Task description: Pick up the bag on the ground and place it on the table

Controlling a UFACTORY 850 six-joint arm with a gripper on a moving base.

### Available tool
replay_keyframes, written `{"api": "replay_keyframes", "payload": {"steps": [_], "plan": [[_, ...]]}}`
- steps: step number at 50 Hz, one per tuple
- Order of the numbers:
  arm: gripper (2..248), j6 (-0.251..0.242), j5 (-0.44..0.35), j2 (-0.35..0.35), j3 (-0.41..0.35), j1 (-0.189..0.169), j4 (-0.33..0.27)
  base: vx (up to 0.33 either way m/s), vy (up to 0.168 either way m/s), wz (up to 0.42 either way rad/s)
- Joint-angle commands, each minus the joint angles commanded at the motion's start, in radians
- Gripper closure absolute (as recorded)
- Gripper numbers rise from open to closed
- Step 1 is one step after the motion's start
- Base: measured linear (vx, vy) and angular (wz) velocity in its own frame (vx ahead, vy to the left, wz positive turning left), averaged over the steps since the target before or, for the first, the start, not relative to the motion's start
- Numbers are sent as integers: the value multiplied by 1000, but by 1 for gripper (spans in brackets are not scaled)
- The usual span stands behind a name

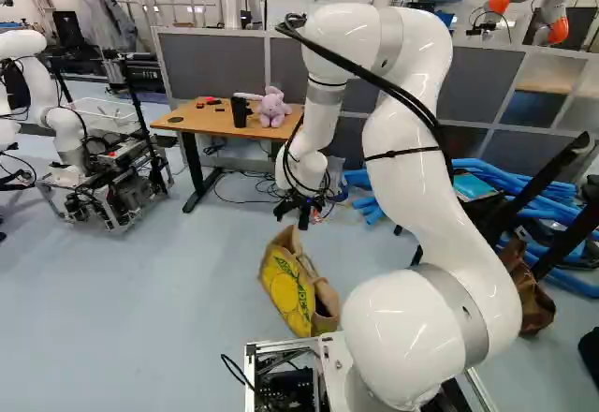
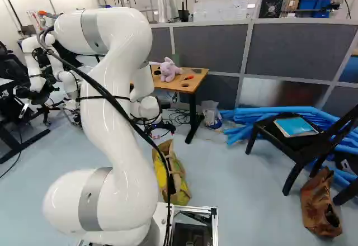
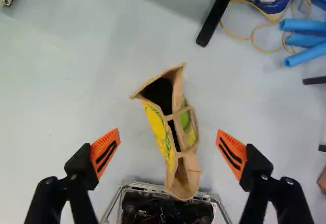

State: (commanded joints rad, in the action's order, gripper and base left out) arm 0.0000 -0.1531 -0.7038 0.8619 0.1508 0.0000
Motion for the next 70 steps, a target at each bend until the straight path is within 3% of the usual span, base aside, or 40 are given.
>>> {"api": "replay_keyframes", "payload": {"steps": [34,63,70], "plan": [[3,-6,13,-135,81,0,0,0,0,0],[3,-285,13,-248,155,0,0,0,0,0],[3,-318,13,-276,174,0,0,0,0,0]]}}
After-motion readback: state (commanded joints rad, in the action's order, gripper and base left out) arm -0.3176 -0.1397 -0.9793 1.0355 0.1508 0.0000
